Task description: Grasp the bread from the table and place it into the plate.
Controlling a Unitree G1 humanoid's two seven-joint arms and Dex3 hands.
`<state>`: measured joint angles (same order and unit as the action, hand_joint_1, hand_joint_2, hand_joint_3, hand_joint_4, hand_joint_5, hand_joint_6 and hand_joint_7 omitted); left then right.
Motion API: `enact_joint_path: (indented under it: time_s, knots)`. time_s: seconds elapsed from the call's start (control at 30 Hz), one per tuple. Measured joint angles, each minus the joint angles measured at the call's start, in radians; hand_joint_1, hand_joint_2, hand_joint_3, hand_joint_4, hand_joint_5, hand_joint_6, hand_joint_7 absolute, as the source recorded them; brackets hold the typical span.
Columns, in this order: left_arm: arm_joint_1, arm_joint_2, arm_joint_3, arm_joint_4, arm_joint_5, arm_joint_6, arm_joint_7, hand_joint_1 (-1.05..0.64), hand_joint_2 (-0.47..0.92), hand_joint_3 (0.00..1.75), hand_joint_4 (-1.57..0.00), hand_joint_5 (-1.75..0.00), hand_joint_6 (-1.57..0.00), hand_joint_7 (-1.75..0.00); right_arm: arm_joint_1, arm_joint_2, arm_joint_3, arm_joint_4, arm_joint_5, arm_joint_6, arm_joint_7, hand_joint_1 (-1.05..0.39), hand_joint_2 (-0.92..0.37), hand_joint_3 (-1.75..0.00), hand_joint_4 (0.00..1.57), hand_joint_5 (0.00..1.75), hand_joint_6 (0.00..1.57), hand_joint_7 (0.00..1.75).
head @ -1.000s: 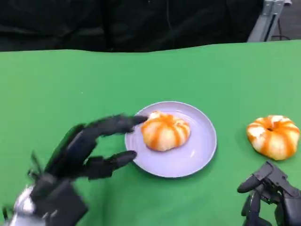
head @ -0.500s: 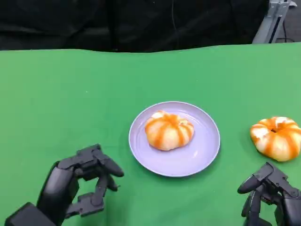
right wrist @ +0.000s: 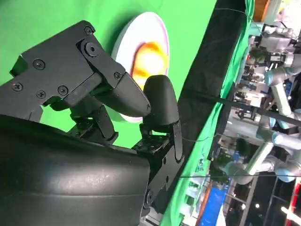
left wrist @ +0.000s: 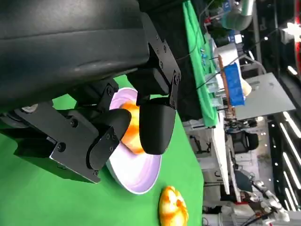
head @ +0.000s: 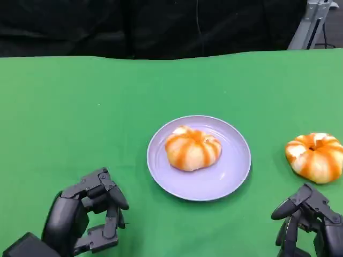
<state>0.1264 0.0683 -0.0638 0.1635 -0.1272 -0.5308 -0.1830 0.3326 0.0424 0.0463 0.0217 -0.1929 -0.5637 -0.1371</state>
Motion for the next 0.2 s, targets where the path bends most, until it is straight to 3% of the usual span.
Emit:
enact_joint_path:
  time_s: [0.2]
  knots:
    - [0.000,-0.008,0.012,0.003,0.001,0.000,-0.015,-0.01,0.46,1.32,-0.82,-1.75,-0.74,-1.60,0.006,-0.001,-0.001,-0.002,0.000,0.000,0.003,-0.40,-0.53,-1.49,0.86,1.75,0.62,1.75]
